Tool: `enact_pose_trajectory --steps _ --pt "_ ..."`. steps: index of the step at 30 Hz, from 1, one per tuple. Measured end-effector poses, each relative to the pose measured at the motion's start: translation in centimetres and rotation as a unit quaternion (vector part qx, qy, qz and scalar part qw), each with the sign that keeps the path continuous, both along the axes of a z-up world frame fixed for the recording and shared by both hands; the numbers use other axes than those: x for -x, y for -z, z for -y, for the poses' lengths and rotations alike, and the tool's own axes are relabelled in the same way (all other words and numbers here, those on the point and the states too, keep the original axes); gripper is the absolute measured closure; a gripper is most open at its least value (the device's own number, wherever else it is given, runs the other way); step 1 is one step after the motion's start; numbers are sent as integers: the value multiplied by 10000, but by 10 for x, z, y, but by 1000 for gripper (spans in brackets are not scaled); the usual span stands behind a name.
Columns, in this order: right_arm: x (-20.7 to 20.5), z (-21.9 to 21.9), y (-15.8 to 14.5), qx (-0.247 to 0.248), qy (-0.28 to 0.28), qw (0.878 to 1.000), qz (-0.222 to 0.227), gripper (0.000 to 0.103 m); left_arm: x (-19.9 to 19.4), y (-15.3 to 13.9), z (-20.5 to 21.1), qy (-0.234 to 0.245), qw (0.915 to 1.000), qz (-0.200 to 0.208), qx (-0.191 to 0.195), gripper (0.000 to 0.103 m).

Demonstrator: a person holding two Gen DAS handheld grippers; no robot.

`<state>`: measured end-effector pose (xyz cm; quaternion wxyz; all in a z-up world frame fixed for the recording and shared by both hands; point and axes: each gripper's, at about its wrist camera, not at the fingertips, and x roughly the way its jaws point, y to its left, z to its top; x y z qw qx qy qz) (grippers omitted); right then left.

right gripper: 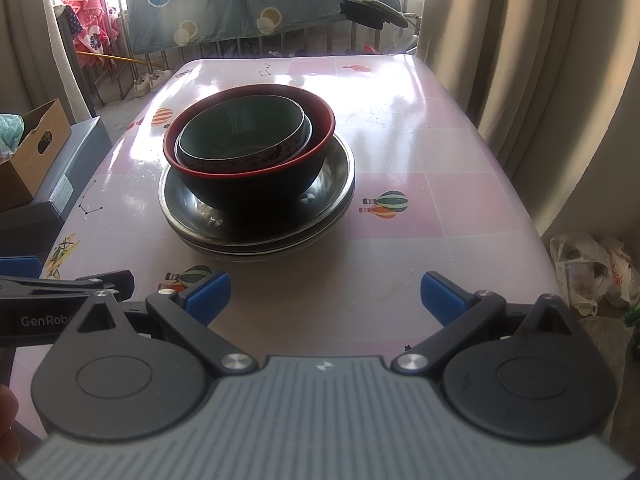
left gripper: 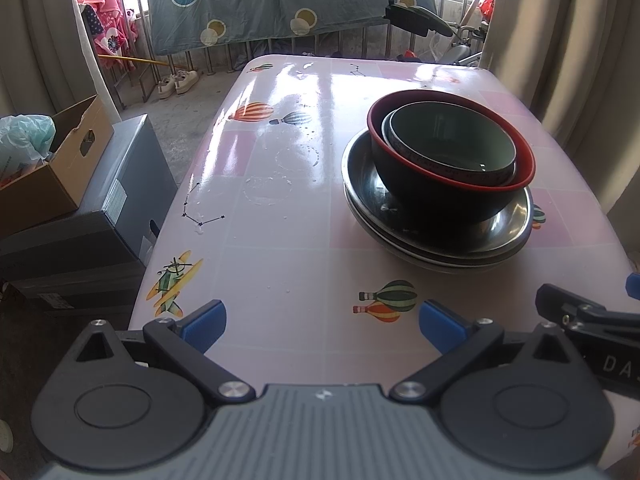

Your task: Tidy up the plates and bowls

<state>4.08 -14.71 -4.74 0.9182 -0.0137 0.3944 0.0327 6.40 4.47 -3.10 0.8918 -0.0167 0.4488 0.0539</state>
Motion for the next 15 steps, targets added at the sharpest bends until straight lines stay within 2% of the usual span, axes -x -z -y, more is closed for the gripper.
enact_pose_trajectory --steps 15 --pt "0 -1 2 -20 -7 10000 -22 1 1 1 -1 -13 10000 -22 -16 0"
